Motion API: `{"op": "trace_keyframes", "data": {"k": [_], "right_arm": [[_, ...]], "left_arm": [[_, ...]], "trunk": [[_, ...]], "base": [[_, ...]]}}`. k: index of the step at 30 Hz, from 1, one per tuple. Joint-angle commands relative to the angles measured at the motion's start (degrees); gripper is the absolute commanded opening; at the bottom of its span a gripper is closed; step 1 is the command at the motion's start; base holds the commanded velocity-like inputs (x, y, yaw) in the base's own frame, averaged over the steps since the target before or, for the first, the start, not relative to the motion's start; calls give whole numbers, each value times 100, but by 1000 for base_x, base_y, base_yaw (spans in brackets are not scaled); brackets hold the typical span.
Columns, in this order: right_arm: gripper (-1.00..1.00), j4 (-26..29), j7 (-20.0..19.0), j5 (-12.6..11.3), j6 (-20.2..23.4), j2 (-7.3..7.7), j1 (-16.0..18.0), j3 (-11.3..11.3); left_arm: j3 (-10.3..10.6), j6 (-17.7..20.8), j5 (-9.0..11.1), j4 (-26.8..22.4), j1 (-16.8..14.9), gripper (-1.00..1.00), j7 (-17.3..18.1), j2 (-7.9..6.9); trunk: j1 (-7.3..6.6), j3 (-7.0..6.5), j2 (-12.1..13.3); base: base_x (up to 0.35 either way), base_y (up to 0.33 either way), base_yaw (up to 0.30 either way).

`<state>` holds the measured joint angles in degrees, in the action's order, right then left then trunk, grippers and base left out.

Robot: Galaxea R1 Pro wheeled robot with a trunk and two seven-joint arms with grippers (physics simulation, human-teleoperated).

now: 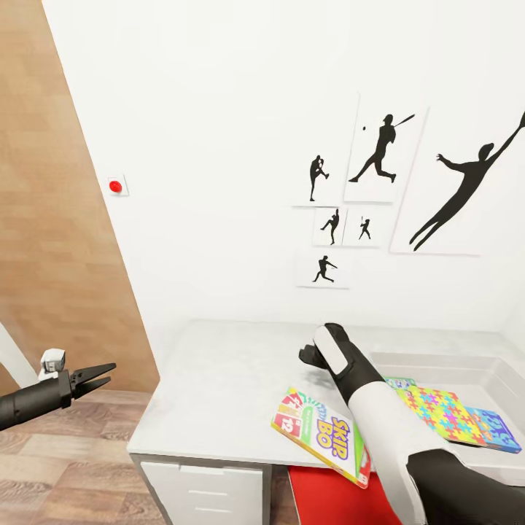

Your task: Put all the toys in the child's room - the three board games (two on the bed and one on the table), the two jigsaw puzzles on the table, and the tennis ball on the table - inside the toy box on the table in the child's room.

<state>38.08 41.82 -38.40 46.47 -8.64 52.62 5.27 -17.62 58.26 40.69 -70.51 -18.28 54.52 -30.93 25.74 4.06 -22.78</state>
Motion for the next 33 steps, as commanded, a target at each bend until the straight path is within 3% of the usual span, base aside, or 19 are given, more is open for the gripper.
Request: {"op": "trace_keyframes", "data": {"k": [1,8,19,21,24,27,33], "right_arm": [[100,4,58,-62,8,4,11,-21],[100,-168,19,-70,13,28,27,-382],[100,-312,5,-67,5,50,29,-468],[100,-326,3,-69,4,52,29,-590],[100,-404,7,-68,-25,56,29,-1021],[100,-534,14,-64,-211,59,29,-1307],[100,-622,27,-66,-597,126,22,-1465]], "left_arm": [[-3,20,-9,2,-6,100,23,-1],[-10,19,-10,2,-6,100,23,-1],[-14,19,-10,2,-7,100,23,-2],[-14,19,-9,2,-4,100,23,-5],[-14,19,-9,2,-5,100,23,-2],[-14,19,-8,2,-8,100,23,-1],[-14,17,-9,2,-8,100,23,-1]], "trunk": [[4,14,-14],[4,14,-14],[4,14,-14],[4,14,-14],[4,14,-14],[4,14,-14],[4,14,-14]], "base": [[0,166,0],[0,85,0],[0,84,0],[0,35,0],[0,14,0],[0,4,0],[10,1,0]]}}
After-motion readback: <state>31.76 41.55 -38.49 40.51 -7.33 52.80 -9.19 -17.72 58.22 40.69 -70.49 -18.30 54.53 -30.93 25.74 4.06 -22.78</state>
